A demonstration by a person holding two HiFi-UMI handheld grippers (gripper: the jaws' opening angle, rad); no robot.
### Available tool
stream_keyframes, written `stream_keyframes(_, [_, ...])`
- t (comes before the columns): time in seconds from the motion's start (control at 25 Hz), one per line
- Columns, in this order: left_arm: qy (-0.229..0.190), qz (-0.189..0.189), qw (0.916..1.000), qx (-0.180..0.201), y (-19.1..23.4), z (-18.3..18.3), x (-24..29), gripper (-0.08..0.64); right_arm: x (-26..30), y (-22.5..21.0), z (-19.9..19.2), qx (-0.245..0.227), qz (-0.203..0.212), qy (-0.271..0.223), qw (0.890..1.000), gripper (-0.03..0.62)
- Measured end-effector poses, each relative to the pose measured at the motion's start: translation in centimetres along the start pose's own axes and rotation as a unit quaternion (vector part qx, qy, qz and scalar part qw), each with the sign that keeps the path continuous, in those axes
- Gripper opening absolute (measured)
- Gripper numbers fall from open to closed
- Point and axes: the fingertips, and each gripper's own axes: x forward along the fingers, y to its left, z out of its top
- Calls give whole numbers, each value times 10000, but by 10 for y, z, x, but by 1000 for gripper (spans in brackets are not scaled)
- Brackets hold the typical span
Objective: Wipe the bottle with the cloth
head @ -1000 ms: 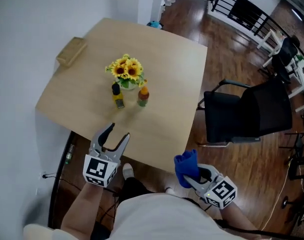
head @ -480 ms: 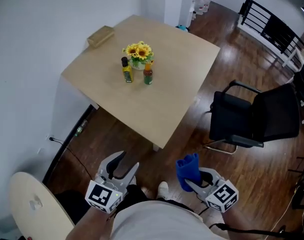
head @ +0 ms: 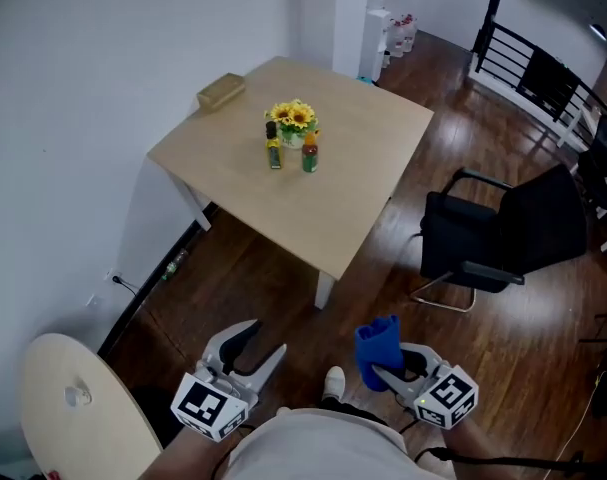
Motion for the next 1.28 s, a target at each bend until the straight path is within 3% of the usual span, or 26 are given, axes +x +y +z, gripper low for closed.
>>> stream_keyframes(0.2, [-136,-138,9995,234,-23,-11,-65,215,-5,62,1,58,-55,-50,10000,153])
stream_keyframes(0.36, [-190,-69,9997,-130,-25,-34,-108,215,-2,104,-3,-99,-50,-158,9998,153])
stream_keyframes(0.56, [-129,23,9997,-220,-23,-49,-141,215,1,146,-3,-67,-8,-210,9998,153])
stream_keyframes(1.28, [-299,-24,9995,-120,-33,-51,-173,215,-8,189,4,-406,-76,-283,9987,153])
